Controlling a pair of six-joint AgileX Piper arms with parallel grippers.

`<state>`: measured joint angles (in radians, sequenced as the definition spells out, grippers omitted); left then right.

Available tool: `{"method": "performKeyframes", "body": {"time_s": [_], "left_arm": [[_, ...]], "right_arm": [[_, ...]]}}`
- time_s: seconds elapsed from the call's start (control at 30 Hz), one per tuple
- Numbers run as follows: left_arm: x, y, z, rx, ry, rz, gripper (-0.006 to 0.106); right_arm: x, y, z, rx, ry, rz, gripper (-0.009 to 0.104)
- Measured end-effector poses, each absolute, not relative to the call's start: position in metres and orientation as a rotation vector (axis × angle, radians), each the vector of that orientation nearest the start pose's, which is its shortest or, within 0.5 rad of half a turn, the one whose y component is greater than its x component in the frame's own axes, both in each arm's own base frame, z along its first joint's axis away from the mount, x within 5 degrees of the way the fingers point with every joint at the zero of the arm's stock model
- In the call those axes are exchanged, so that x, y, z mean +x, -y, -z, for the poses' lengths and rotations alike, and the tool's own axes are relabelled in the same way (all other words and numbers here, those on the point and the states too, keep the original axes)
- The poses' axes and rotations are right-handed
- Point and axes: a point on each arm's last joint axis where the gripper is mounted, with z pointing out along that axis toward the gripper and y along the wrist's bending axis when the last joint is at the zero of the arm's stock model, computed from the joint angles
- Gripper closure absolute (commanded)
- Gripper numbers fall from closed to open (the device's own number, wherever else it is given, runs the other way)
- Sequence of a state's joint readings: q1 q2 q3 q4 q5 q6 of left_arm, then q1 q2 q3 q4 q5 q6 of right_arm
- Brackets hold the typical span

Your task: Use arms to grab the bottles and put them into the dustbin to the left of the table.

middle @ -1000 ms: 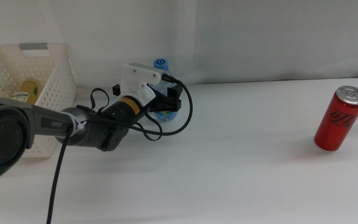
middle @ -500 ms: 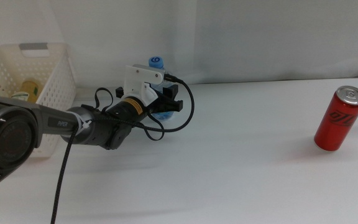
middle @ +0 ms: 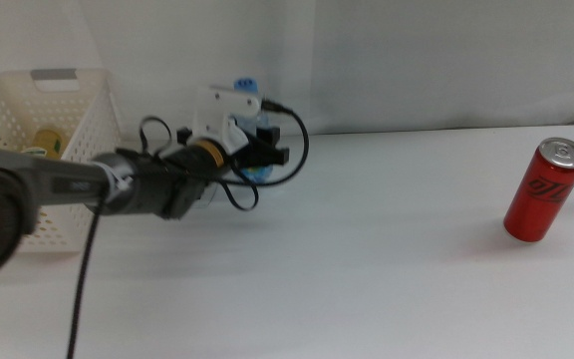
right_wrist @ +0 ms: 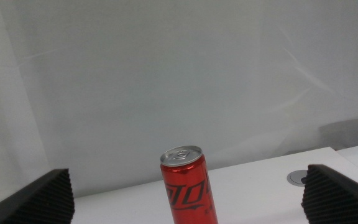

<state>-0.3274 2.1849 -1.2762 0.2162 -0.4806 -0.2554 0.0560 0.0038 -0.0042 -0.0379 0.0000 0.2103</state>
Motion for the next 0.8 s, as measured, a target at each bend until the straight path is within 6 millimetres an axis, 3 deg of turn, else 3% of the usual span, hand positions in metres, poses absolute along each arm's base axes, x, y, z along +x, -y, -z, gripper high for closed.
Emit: {"method": "performKeyframes", "body": {"time_s": [0.23,0.5,0.67,0.8], "left_arm": [[0.428,0.152,-0.202,0.355,-1.874,0.287,0.103],[0.398,0.135,-0.284,0.384,-1.845,0.191,0.103],[0.373,0.106,-0.333,0.345,-1.839,0.116,0.103],[0.356,0.075,-0.356,0.271,-1.898,0.045,0.103]], "right_arm": [[0.056,-0.003,-0.214,0.086,-1.483,-0.185,-0.008],[0.056,-0.003,-0.214,0.086,-1.483,-0.185,-0.008],[0.056,-0.003,-0.214,0.086,-1.483,-0.185,-0.008],[0.056,-0.003,-0.214,0.086,-1.483,-0.185,-0.008]]}}
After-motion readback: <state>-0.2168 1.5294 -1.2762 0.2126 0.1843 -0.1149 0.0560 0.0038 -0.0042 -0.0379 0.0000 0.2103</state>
